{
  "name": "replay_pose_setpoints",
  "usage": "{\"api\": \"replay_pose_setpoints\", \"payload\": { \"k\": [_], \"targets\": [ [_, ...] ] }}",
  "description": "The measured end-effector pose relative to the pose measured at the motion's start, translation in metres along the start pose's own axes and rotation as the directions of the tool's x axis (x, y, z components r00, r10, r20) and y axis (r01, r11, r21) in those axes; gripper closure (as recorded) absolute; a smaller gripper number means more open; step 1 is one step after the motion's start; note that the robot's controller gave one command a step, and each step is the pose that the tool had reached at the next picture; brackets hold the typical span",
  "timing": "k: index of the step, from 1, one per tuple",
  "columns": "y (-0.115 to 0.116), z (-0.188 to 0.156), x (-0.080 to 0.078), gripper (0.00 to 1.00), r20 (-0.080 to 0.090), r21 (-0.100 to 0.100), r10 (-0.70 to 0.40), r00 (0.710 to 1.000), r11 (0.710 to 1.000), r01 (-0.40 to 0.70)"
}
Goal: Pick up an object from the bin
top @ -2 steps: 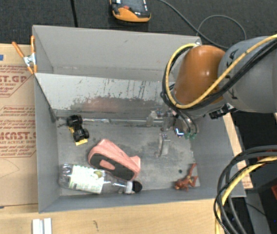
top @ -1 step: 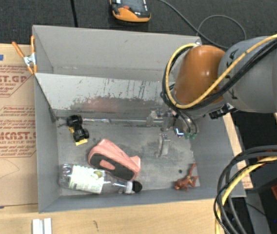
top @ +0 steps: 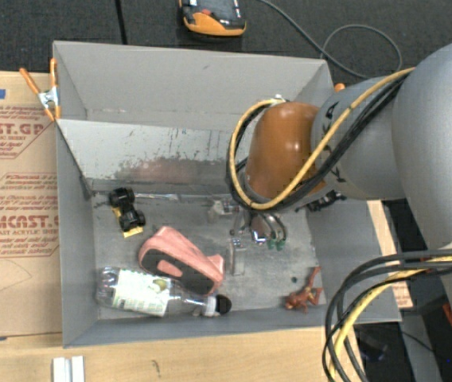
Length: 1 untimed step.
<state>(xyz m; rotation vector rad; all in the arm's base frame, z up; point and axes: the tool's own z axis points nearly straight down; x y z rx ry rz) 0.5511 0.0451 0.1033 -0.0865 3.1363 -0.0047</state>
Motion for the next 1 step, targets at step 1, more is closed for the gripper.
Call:
{"api": "replay_pose_setpoints", "payload": {
  "k": [1],
  "targets": [
    [0.0262, 0.0263, -0.0179, 0.0, -0.002, -0.006, -0.152, 0.988, 0.988, 0.152]
  ]
}}
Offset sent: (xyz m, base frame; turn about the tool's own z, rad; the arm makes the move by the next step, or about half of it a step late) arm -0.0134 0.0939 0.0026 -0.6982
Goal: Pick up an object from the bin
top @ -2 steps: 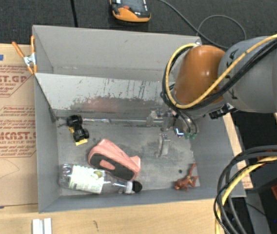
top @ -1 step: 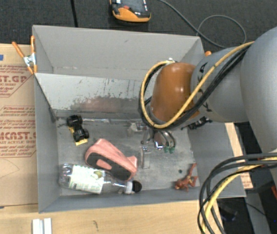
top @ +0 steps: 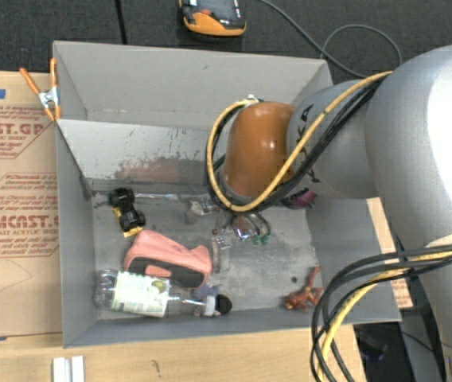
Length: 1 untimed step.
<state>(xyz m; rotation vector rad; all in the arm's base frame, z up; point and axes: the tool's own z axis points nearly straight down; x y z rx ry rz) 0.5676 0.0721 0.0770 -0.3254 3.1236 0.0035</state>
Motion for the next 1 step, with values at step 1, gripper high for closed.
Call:
{"api": "replay_pose_setpoints", "payload": {
  "k": [1],
  "targets": [
    [0.0256, -0.0092, 0.0035, 0.0, -0.003, 0.003, -0.218, 0.976, 0.976, 0.218]
  ]
}}
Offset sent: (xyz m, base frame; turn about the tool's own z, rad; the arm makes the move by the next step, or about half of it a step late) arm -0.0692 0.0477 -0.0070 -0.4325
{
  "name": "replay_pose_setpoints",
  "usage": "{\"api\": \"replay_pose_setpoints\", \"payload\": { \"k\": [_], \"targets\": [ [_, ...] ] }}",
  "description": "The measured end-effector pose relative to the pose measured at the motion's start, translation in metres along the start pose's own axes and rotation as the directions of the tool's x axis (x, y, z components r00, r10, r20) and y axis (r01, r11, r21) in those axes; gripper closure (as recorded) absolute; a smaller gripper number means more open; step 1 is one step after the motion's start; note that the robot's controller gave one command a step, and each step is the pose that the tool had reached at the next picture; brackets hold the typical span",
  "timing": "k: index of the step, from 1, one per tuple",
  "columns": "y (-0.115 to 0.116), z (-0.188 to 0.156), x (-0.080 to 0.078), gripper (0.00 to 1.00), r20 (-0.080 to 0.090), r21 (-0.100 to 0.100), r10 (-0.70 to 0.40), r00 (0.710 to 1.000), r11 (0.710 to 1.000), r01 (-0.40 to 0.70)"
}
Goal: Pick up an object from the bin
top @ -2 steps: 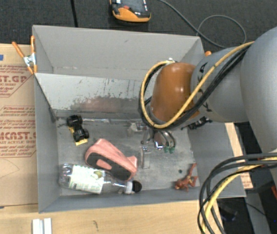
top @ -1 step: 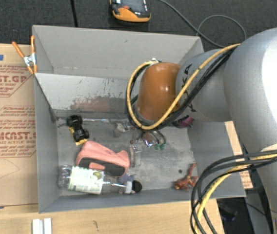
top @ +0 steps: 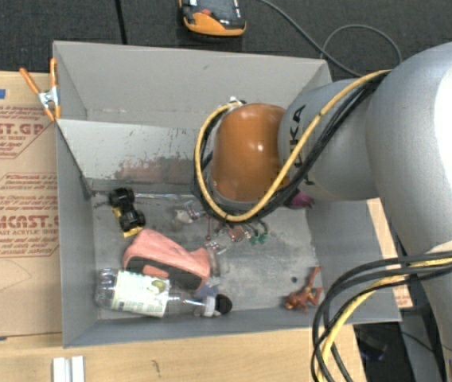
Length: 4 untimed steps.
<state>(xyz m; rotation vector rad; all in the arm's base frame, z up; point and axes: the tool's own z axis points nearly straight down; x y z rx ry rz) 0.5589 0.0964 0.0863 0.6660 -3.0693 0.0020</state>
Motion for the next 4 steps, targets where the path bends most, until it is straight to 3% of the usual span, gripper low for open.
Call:
{"api": "replay_pose_setpoints", "payload": {
  "k": [1, 2, 3, 4],
  "targets": [
    [0.026, 0.007, 0.024, 0.0, 0.009, 0.001, -0.187, 0.982, 0.982, 0.187],
    [0.025, 0.015, 0.055, 1.0, 0.009, 0.005, -0.217, 0.976, 0.976, 0.216],
    [0.025, 0.015, 0.055, 1.0, 0.008, 0.005, -0.216, 0.976, 0.976, 0.216],
    [-0.007, 0.016, 0.02, 1.0, -0.002, -0.009, -0.226, 0.974, 0.974, 0.226]
  ]
}}
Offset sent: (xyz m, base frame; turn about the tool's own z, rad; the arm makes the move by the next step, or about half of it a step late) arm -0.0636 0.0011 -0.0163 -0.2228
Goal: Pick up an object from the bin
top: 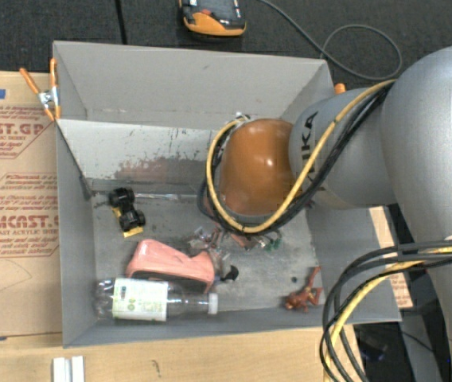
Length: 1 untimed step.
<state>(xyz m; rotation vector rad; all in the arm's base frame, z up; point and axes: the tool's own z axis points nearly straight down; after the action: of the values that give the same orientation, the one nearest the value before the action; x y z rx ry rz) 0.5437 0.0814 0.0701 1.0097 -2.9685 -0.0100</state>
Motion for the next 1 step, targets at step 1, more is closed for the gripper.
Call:
{"api": "replay_pose_setpoints", "payload": {
  "k": [1],
  "targets": [
    [-0.0124, -0.0476, -0.0016, 1.0, -0.001, 0.005, 0.008, 1.0, 1.0, -0.008]
  ]
}}
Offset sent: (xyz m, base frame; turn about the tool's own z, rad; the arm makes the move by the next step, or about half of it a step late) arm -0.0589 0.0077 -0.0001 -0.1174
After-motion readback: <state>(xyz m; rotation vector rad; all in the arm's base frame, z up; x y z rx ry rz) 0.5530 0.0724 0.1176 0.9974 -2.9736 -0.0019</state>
